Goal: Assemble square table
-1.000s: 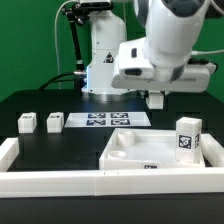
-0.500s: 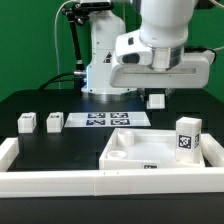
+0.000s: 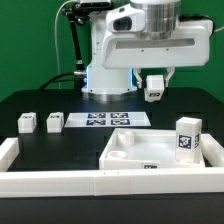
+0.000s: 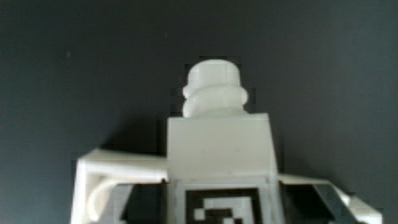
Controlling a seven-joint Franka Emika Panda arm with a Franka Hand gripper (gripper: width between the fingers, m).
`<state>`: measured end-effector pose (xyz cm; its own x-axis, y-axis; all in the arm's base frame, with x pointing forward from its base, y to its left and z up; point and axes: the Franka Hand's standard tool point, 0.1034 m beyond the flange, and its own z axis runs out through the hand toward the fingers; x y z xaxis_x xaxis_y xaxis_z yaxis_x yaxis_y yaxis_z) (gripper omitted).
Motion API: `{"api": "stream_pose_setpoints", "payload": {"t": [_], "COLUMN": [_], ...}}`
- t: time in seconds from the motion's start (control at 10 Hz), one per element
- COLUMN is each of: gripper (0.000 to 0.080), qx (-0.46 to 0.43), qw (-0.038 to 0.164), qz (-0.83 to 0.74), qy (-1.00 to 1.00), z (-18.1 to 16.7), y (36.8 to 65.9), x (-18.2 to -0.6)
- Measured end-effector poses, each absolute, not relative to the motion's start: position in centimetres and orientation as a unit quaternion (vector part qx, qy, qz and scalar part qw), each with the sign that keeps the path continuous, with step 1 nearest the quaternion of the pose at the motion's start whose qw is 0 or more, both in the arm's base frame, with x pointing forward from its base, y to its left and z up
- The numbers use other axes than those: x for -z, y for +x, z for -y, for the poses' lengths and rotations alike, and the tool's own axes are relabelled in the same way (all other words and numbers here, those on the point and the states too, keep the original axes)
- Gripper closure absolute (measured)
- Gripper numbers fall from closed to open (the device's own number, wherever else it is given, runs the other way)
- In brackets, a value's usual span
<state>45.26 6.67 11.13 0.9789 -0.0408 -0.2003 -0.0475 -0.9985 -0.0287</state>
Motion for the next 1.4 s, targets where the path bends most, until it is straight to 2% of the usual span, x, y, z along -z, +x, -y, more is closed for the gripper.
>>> {"api": "stream_pose_setpoints", "payload": {"t": [0.3, 0.5, 0.9, 1.0, 1.4], "gripper": [0.0511, 0.0511, 0.0511, 0.0511, 0.0511], "qx": [0.025, 0.111, 0.241, 0.256, 0.236], "qw": [0.016, 0.008, -0.008, -0.01, -0.006], "qz": [-0.017, -0.01, -0.007, -0.011, -0.011], "qy": [-0.999, -0.994, -0.97, -0.967, -0.972], "z": [-6.7, -5.9, -3.6, -3.1, -3.4], "y": [45.6, 46.2, 49.9, 50.5, 50.6], "x": [-10.4, -9.9, -12.4, -12.8, -12.7]}}
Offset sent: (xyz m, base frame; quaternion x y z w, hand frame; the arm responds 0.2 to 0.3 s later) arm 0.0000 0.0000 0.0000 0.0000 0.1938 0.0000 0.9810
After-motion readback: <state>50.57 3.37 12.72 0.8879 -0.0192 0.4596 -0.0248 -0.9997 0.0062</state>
